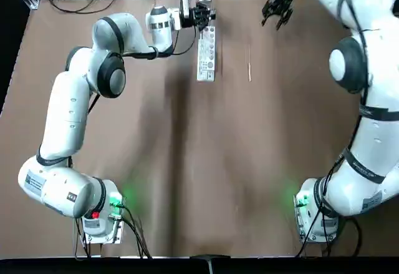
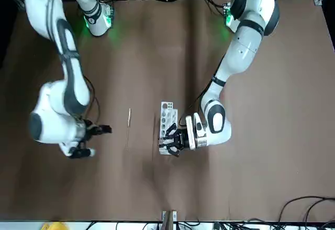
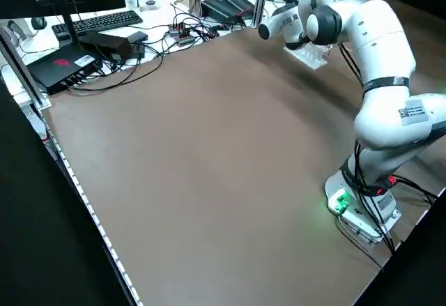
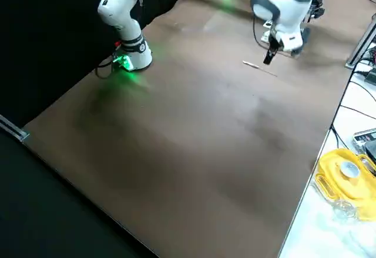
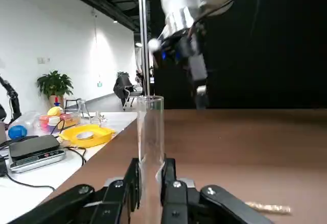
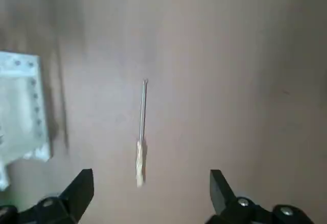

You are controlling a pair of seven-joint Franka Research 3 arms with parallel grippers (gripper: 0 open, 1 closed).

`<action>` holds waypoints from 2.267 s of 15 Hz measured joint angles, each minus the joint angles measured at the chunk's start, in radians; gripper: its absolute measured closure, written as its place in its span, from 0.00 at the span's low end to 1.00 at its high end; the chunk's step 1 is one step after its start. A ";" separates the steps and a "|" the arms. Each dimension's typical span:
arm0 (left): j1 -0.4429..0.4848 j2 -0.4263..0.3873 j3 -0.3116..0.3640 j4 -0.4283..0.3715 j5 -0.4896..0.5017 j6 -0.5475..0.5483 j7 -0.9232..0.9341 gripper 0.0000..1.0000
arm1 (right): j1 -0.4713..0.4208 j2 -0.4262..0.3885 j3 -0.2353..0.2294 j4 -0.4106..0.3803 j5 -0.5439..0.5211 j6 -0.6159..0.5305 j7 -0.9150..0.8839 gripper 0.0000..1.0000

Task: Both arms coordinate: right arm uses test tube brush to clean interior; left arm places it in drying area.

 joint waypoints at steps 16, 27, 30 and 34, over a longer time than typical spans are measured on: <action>0.002 -0.192 0.002 -0.086 0.232 0.122 -1.191 0.77 | 0.001 -0.475 -0.054 0.003 -0.287 -0.339 0.004 0.00; 0.032 -0.203 0.004 -0.100 0.327 -0.003 -2.285 0.77 | -0.168 -0.696 0.151 -0.228 -0.386 -0.275 0.083 0.00; 0.046 -0.203 0.005 -0.105 0.327 -0.045 -2.581 0.77 | -0.145 -0.718 0.111 -0.258 -0.387 -0.268 0.089 0.00; 0.079 -0.197 0.006 -0.114 0.327 -0.090 -2.817 0.77 | -0.141 -0.720 0.105 -0.259 -0.387 -0.268 0.089 0.00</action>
